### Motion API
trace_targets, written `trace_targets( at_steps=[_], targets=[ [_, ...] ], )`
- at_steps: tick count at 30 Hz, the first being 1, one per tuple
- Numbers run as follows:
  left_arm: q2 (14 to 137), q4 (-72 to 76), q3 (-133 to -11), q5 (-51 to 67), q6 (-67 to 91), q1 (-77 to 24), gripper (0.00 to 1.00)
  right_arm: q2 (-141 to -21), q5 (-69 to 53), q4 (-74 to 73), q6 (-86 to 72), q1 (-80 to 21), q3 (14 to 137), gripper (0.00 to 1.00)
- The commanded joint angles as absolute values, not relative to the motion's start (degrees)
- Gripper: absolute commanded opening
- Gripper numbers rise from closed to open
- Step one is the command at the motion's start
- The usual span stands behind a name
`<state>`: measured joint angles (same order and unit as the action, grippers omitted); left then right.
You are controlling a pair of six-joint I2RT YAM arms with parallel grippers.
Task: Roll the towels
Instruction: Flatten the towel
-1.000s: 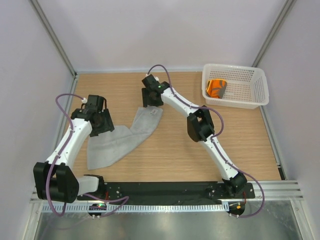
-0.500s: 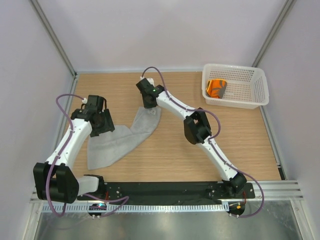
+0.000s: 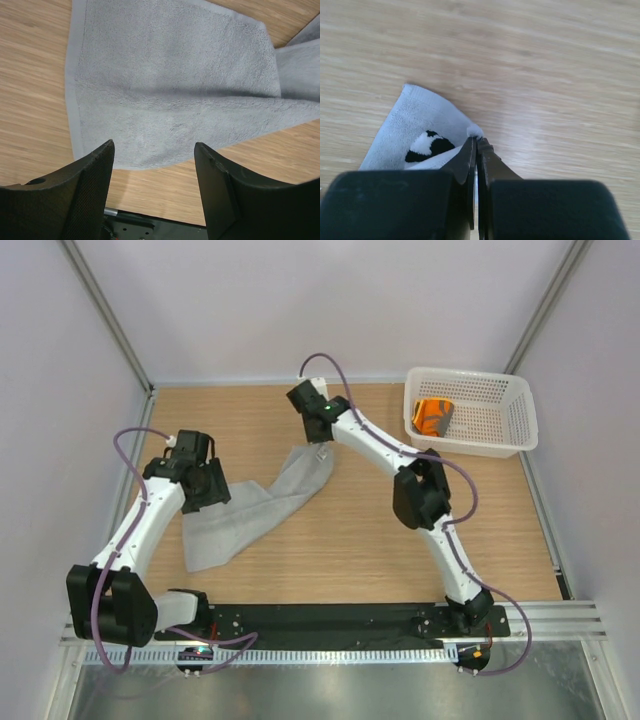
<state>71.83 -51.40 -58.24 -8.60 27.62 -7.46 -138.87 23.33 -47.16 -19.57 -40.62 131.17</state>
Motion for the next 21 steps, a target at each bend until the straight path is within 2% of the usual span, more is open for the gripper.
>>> trace_targets(
  at_steps=[1,10,16,21],
  targets=[
    [71.0,-50.5,-58.1,-9.5,27.6,-8.3,0.66,-124.8,28.3,-44.6,-19.2,-37.8,122.1,0.01],
    [72.2,-51.4,-57.0,-9.8,32.8,-11.1,0.64,-100.7,30.1,-39.1,-21.8,-31.8,88.0,0.01],
    [73.6,-48.2,-55.5,-7.0,37.1,-14.0,0.62,-86.4,28.4,-38.2,-22.1,-27.5,74.5,0.01],
    [80.0,-45.1,-57.7,-7.7,39.9,-18.1,0.6,-83.2,24.5,-37.5,-22.5,-27.6,68.5,0.01]
  ],
)
